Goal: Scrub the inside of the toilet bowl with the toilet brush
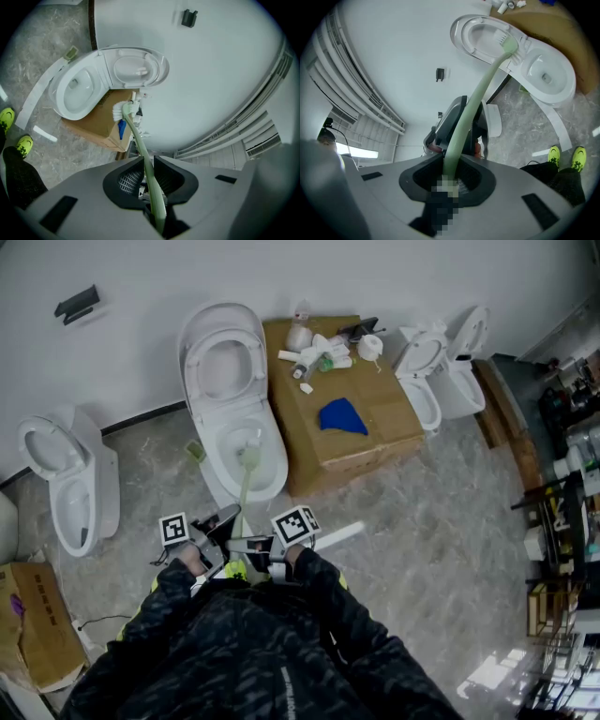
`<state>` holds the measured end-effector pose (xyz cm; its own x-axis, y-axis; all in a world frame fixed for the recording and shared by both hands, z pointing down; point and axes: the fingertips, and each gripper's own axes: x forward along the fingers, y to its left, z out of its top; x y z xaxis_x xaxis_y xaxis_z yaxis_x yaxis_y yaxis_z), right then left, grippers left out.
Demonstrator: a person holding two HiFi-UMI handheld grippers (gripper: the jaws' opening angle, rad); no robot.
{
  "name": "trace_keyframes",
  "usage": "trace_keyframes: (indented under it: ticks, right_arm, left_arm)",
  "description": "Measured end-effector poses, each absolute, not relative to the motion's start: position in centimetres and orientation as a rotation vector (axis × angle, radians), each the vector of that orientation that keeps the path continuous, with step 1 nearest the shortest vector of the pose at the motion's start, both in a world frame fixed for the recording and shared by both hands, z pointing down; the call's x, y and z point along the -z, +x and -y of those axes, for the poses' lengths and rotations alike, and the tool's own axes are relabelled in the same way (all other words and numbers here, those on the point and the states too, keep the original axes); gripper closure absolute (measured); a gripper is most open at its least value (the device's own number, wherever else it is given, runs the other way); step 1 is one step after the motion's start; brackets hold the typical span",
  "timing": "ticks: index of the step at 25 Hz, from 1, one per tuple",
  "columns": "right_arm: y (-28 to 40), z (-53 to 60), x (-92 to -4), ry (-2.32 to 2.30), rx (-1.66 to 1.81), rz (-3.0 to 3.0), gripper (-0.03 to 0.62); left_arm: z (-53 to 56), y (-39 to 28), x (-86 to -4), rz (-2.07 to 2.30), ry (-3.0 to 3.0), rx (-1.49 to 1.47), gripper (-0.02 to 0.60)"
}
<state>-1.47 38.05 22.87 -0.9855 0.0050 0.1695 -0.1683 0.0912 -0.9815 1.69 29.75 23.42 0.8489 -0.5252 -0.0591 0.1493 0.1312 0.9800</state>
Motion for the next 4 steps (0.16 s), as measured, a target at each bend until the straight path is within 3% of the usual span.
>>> trace_keyframes:
  ticks: [4]
  right_arm:
    - [-1.14,-38.28,-23.87,0.218,-1.982,2.208,0.516]
  left_arm:
    - [-30.02,1.65,-23.78,0.33,1.371,0.501,0.517]
